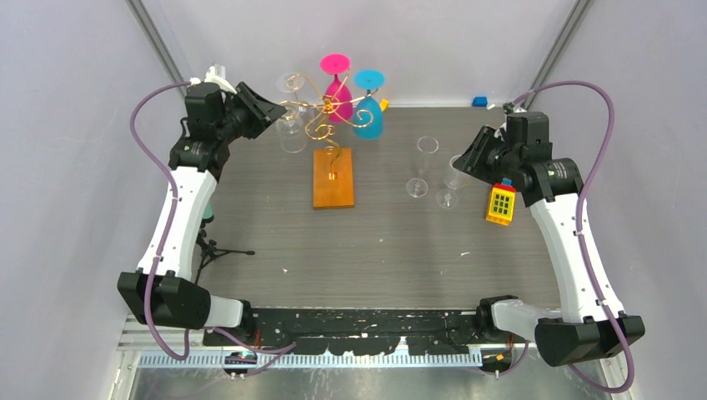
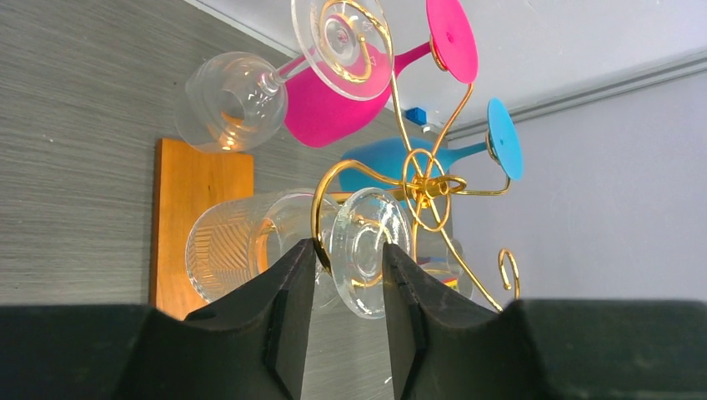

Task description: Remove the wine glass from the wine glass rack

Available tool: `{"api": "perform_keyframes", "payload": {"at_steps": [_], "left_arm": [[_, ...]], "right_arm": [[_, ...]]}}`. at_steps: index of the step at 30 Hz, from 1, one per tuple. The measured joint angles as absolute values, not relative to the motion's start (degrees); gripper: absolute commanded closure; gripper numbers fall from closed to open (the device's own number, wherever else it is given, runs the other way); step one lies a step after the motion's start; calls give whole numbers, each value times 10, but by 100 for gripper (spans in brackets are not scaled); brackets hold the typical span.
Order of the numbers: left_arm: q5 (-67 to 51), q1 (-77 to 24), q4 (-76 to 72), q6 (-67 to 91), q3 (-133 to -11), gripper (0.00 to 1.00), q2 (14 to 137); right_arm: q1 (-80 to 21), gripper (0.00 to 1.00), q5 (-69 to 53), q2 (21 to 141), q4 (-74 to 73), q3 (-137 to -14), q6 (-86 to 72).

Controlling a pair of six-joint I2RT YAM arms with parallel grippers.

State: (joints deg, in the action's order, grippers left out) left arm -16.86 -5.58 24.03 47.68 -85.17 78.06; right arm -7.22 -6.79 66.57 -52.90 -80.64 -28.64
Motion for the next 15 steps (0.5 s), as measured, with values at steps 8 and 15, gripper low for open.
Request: {"api": "perform_keyframes", "payload": {"at_steps": [8,15], "left_arm": [[-171,-53,240,487,-847,65,780],[-160,-53,248,460,-847,64,764]], "right_arm": [[-72,59,-68,660,-527,-804,-287],[-72,59,-68,660,-525,-796,-287]]}}
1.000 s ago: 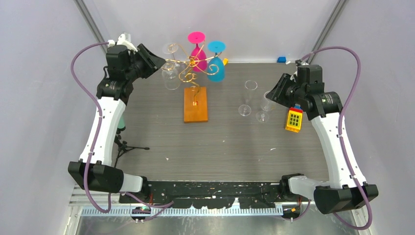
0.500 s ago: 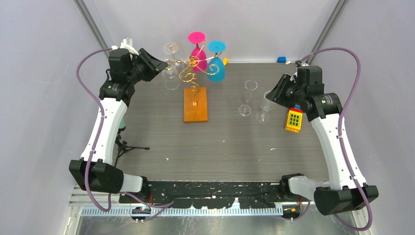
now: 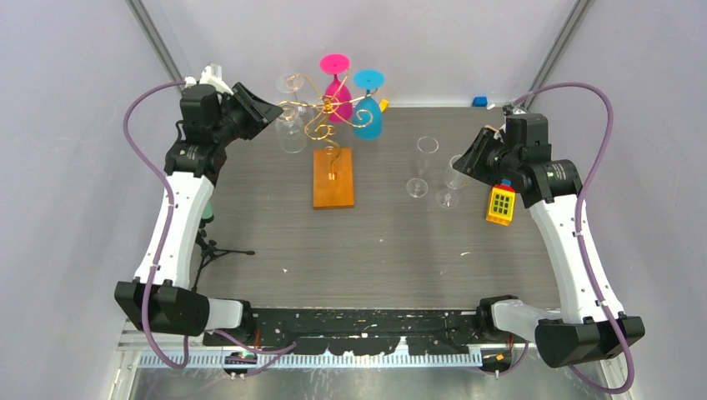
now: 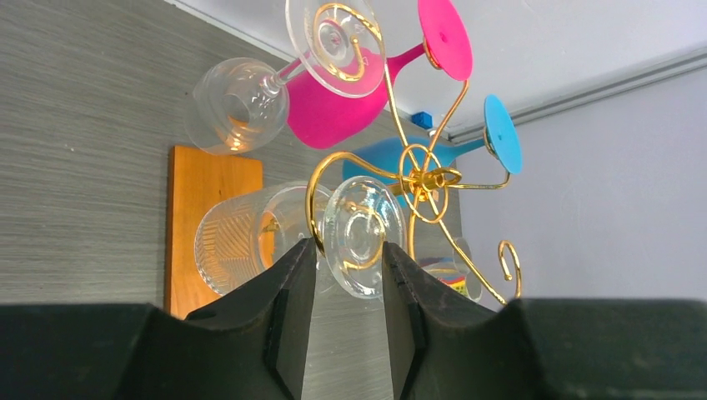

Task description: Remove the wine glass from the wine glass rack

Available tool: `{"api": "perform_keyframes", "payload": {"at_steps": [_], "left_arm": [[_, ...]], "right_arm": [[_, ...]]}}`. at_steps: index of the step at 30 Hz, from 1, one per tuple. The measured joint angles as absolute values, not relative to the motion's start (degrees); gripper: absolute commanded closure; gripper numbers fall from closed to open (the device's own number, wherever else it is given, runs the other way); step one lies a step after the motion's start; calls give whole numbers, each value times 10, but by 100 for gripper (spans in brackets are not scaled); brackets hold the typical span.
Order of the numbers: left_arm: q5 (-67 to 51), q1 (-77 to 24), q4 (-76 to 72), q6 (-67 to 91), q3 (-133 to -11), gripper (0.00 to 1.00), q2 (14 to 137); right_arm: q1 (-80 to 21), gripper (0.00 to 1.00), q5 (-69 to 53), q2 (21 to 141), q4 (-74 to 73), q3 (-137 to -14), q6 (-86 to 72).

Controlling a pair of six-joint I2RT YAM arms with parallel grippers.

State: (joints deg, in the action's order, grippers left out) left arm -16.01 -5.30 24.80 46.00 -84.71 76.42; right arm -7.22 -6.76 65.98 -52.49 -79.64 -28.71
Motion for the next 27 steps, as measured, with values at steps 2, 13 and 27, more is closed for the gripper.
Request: {"api": "perform_keyframes", "payload": {"at_steps": [2,13,27], "left_arm": [[-157,-53,248,455,-847,65,756],[-166,-53,243,460,-847,67,749],[-154,-53,238,454,-847,59,750]], "right_arm": [[-72,59,-68,660,-522,-795,-288],[-72,60,-68,660,-519,-790,-289],[-72,60,-68,660,-514,-783,-289]]}}
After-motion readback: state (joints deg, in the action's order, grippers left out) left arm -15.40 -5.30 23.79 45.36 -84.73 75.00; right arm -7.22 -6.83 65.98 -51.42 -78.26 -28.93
